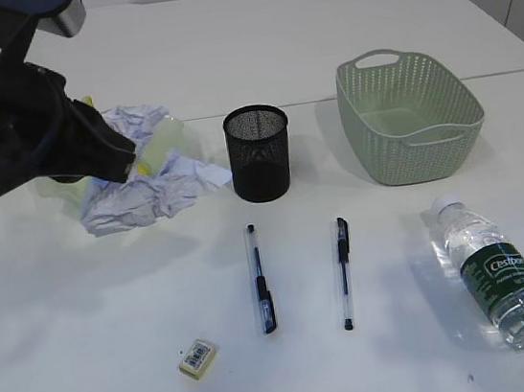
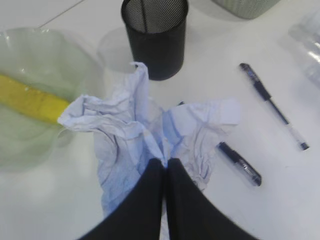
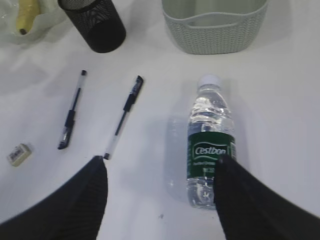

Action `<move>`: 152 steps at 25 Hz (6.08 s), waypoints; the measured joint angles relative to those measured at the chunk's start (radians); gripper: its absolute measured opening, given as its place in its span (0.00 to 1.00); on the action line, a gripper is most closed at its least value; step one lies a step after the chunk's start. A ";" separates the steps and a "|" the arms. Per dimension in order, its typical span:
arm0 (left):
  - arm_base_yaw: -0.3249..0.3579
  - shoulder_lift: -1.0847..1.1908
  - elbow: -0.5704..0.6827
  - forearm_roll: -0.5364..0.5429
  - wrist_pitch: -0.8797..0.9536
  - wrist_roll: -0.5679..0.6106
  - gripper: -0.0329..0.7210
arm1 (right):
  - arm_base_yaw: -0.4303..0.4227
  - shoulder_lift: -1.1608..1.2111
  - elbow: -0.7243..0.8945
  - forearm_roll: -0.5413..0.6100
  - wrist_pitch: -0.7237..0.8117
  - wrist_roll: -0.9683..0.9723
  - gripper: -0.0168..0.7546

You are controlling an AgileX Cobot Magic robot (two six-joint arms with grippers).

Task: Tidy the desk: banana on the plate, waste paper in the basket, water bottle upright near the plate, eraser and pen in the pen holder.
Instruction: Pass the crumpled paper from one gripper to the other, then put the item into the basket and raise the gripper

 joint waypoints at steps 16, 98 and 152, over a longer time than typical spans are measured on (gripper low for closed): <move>-0.221 0.000 -0.076 -0.100 -0.102 0.000 0.01 | 0.000 0.106 0.000 0.691 -0.057 -0.363 0.66; -0.234 0.000 -0.077 -0.166 -0.155 0.000 0.90 | 0.114 0.767 -0.191 1.513 0.182 -0.946 0.02; 0.282 -0.195 0.167 -0.233 0.161 0.000 0.61 | -0.119 1.099 -0.581 1.544 -0.610 -1.275 0.34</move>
